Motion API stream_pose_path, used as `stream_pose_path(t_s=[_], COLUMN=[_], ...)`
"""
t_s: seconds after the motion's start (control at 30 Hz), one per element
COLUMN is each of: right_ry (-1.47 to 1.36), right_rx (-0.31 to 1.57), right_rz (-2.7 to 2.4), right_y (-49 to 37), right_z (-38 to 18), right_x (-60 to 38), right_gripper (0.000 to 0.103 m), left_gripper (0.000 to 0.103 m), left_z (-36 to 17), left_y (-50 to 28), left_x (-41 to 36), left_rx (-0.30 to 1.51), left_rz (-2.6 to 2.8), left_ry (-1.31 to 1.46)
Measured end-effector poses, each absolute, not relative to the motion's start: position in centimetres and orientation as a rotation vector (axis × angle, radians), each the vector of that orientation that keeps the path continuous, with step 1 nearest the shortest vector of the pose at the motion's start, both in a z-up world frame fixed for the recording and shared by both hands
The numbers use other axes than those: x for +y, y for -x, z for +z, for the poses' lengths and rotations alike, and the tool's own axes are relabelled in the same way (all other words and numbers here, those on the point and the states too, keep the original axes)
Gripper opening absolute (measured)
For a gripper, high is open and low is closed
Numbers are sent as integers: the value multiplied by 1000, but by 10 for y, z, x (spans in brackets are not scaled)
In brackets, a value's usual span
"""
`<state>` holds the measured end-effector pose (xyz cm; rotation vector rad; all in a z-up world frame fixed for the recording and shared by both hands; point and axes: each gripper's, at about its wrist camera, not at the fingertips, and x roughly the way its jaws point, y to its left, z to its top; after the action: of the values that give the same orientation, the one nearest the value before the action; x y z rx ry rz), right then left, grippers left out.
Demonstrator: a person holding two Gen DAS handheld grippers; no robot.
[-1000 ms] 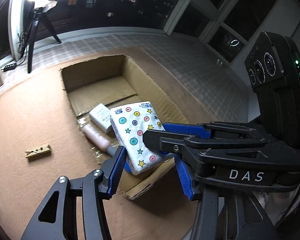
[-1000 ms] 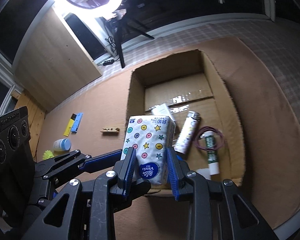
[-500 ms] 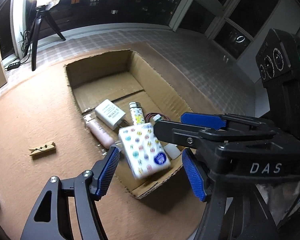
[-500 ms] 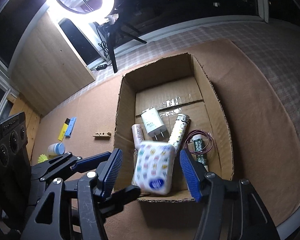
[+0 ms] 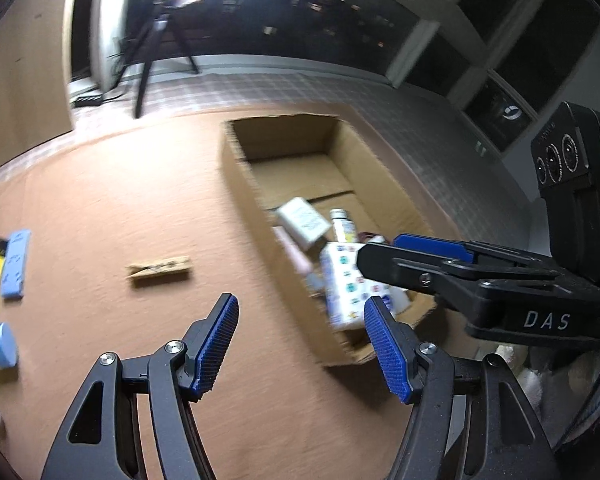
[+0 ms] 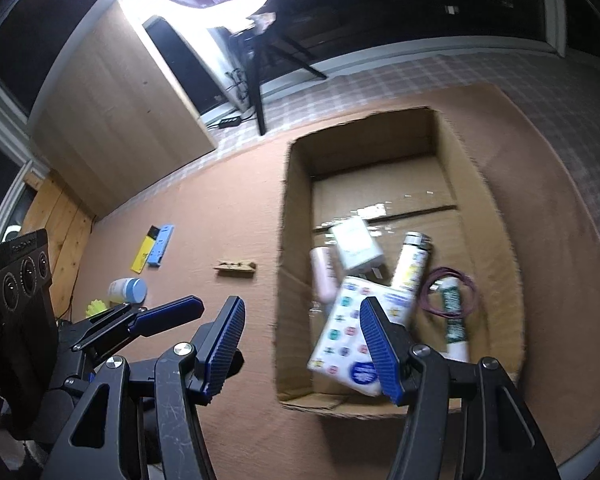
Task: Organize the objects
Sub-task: 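Carry the tissue pack into the box and open the right tool, then move both tools back toward the AQUA sunscreen bottle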
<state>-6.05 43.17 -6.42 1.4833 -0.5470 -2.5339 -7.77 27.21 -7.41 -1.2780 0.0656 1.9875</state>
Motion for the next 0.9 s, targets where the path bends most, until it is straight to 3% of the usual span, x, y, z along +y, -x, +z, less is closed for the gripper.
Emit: stream_pose_path(t_s=[0.9], right_ry=[-1425], right_rx=[-156], right_rz=[-2288], right_y=[131], right_z=[-69], right_x=[241], right_gripper=[56], left_gripper=[72], left_z=[-97], left_y=[125], left_x=[63], left_rx=[-56], left_rz=[2416], left_ry=[1460])
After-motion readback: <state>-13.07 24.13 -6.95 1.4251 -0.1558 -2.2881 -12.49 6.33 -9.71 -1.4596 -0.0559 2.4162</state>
